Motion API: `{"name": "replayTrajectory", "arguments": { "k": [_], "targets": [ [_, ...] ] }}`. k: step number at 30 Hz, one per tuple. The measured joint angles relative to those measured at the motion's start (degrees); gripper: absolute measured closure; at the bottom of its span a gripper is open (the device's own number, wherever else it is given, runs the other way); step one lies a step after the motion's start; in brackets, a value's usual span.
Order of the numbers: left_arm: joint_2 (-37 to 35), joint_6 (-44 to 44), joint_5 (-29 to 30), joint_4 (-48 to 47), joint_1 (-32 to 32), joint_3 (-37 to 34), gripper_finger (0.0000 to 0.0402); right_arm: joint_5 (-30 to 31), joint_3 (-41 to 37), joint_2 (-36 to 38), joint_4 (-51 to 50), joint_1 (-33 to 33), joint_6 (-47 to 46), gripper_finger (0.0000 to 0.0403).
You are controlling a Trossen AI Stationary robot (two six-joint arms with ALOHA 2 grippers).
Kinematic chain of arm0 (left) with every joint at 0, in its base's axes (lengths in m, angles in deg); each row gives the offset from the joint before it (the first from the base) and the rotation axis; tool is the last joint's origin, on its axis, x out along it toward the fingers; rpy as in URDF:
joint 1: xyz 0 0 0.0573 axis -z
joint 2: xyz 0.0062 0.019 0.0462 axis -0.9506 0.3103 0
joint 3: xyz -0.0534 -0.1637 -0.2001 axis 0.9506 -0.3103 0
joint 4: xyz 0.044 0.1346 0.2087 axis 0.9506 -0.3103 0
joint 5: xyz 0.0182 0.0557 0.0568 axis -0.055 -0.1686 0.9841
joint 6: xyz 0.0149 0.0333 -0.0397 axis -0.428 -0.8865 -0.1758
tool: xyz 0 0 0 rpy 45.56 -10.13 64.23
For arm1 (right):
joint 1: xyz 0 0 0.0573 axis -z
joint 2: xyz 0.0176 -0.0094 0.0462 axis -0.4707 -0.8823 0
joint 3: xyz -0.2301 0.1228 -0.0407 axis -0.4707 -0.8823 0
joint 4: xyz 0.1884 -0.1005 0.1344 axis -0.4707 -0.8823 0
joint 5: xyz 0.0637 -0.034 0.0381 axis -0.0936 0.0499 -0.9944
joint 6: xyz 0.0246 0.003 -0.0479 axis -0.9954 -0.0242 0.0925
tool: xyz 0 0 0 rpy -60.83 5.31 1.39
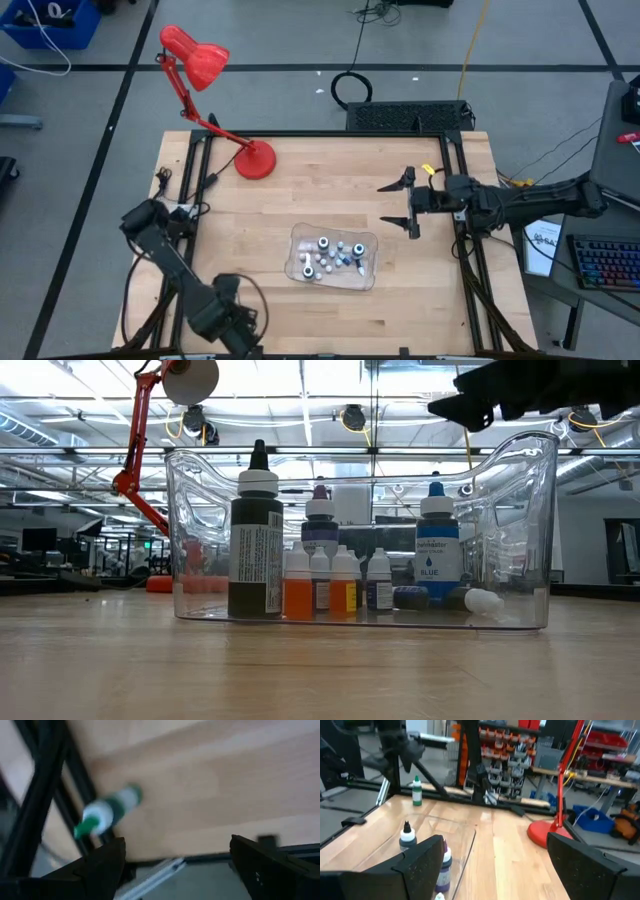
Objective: Pick & Place food coloring
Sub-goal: Put the large green food coloring bottle into the transparent bin
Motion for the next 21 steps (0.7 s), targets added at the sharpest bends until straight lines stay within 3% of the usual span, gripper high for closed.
{"name": "replayTrajectory", "arguments": {
  "k": [6,12,21],
  "targets": [
    [-0.02,10.05,-6.02,3.95,3.13,-5.96,0.0048,0.00,-7.00,0.00,13.70,0.00,0.36,0.0069],
    [0.00,9.50,-9.00,5.68,4.25,-9.75,0.0048,-0.07,-12.20,0.03,28.78,0.00,0.46,0.0069],
    [-0.02,3.10,-9.46,3.70,2.28,-9.59,0.0048,-7.51,-12.69,0.04,31.20,0.00,2.02,0.0069]
  ]
}}
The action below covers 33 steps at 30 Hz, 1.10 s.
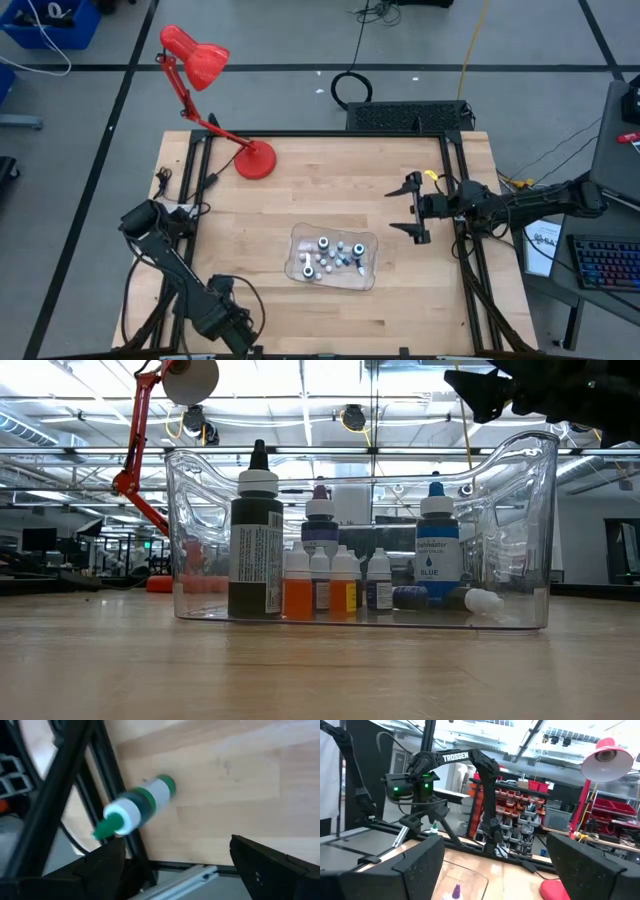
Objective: Pick & Place food coloring
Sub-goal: Put the large green food coloring bottle into the transparent bin
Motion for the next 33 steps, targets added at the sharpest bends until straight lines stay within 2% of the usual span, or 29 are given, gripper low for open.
{"name": "replayTrajectory", "arguments": {
  "k": [5,9,17,25,33],
  "targets": [
    [0.00,-2.90,-2.71,-5.69,-0.94,0.02,0.0048,0.08,0.00,0.00,0.05,0.00,0.13,0.0069],
    [0.00,-2.86,-1.73,-5.60,-1.27,0.02,0.0048,0.10,0.00,0.00,-0.24,0.00,0.14,0.0069],
    [0.00,2.16,-4.75,-5.56,0.55,-2.24,0.0048,0.12,0.00,0.00,-1.59,0.00,0.14,0.0069],
    [0.00,4.70,-1.16,0.49,1.40,-6.48,0.0048,0.12,0.00,0.00,-1.76,0.00,-0.23,0.0069],
    [0.00,0.42,-0.23,4.80,1.41,-9.00,0.0048,0.06,0.00,0.00,-1.74,0.00,-0.25,0.0069]
  ]
}}
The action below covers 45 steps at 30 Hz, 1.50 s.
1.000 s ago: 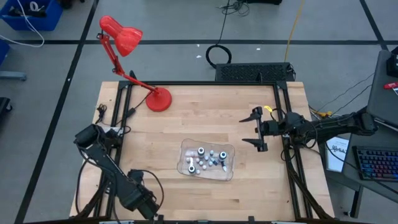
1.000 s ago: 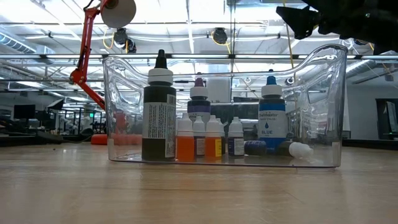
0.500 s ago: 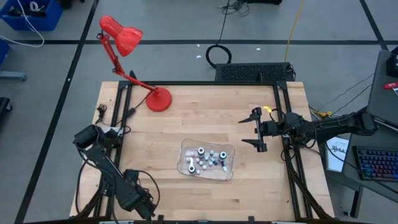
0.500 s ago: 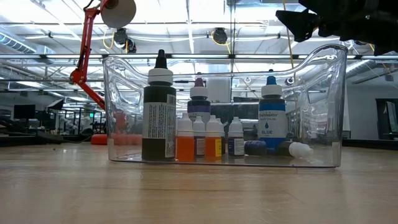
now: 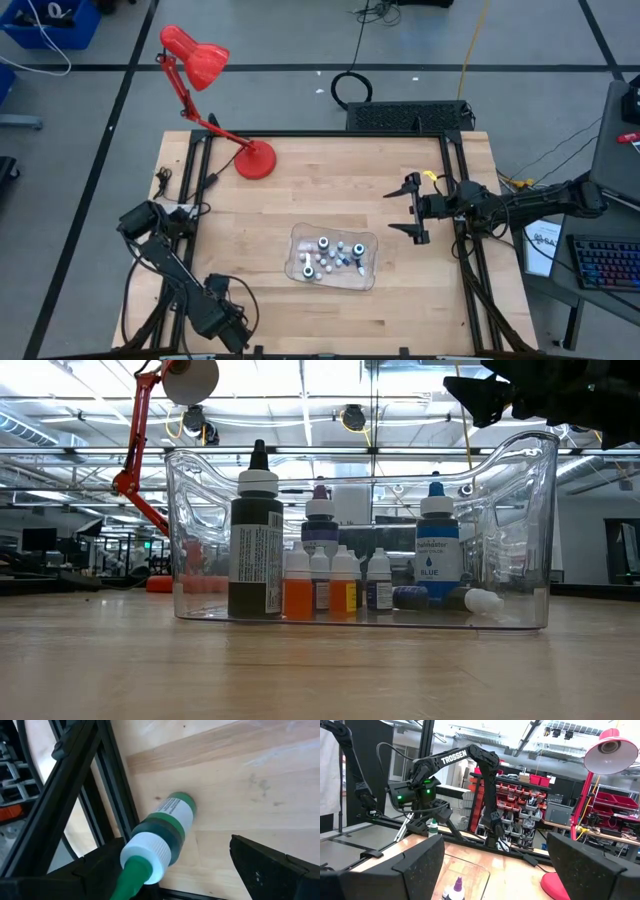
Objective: Pick & Place food coloring
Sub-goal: Put the large green food coloring bottle into the transparent bin
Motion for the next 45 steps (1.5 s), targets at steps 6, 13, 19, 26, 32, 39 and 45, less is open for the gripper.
{"name": "replayTrajectory", "arguments": {
  "k": [6,13,19,26,32,39,45],
  "targets": [
    [0.00,-1.71,-0.14,-0.11,0.01,-0.01,0.0048,-0.01,0.00,0.00,0.02,0.00,0.00,0.0069],
    [0.00,-2.82,-1.66,-0.24,0.01,-0.01,0.0048,-0.03,0.00,0.00,0.00,0.00,0.07,0.0069],
    [0.00,-2.53,-2.67,-0.42,0.01,-0.01,0.0089,-0.05,0.00,0.00,0.02,0.00,0.14,0.0069],
    [0.00,-3.21,-1.85,-0.37,0.01,-0.01,0.0191,-0.05,0.00,0.00,0.02,0.00,0.15,0.0069],
    [-0.04,-4.03,-0.61,-0.68,0.01,-0.01,0.0248,-0.05,0.00,0.00,0.00,0.02,0.15,0.0069],
    [-0.09,-6.84,1.25,-0.68,-0.40,0.24,0.0251,-0.06,0.00,0.00,0.00,0.00,0.15,0.0069],
    [0.00,-14.48,10.20,-3.58,-3.66,4.90,0.0256,-0.07,-0.02,0.00,0.00,0.00,0.15,0.0069]
  ]
}}
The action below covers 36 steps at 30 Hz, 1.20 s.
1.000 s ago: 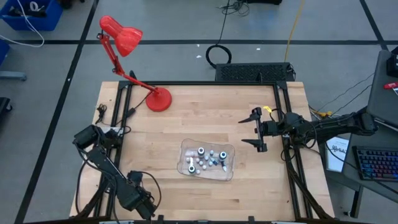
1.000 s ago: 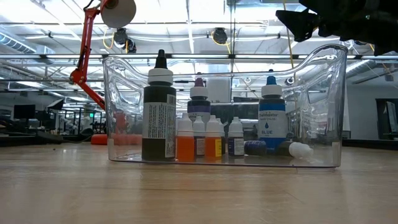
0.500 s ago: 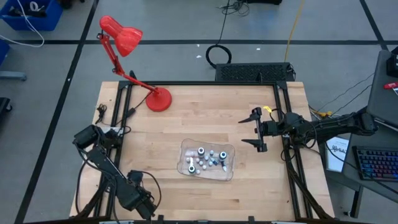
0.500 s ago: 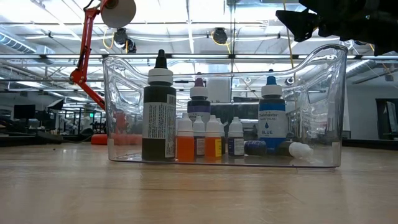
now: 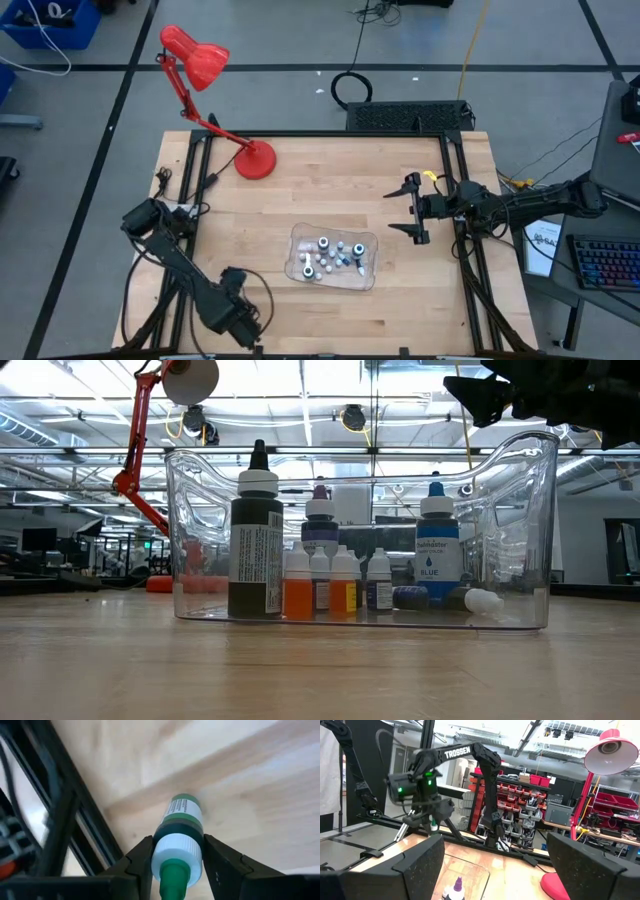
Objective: Pick & Place food coloring
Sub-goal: Put the large green food coloring bottle into the transparent bin
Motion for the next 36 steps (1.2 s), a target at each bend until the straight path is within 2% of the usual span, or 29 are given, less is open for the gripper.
{"name": "replayTrajectory", "arguments": {
  "k": [6,13,20,24,28,33,36],
  "targets": [
    [-0.01,-11.37,8.88,-7.10,-4.98,10.81,0.0256,0.00,0.00,0.00,0.02,0.01,-0.03,0.0069],
    [-0.59,-31.01,19.27,-6.90,-11.87,25.66,0.0256,0.00,0.00,-0.02,0.02,0.00,-0.35,0.0069],
    [-0.57,-51.12,25.70,-6.27,-19.44,37.97,0.0256,0.06,0.00,-0.02,0.01,0.01,0.06,0.0069],
    [0.84,-61.83,25.37,-2.62,-25.51,40.42,0.0256,0.09,0.00,-0.02,0.02,0.01,0.15,0.0069],
    [4.34,-73.12,20.91,4.31,-30.52,40.64,0.0256,0.12,0.00,-0.02,0.02,0.00,0.24,0.0069],
    [9.49,-84.56,17.35,10.25,-32.89,40.64,0.0256,0.17,0.00,-0.02,0.02,0.02,0.48,0.0069],
    [12.11,-85.87,16.84,10.46,-33.01,40.64,0.0256,0.20,0.00,-0.02,0.02,0.02,0.50,0.0069]
  ]
}}
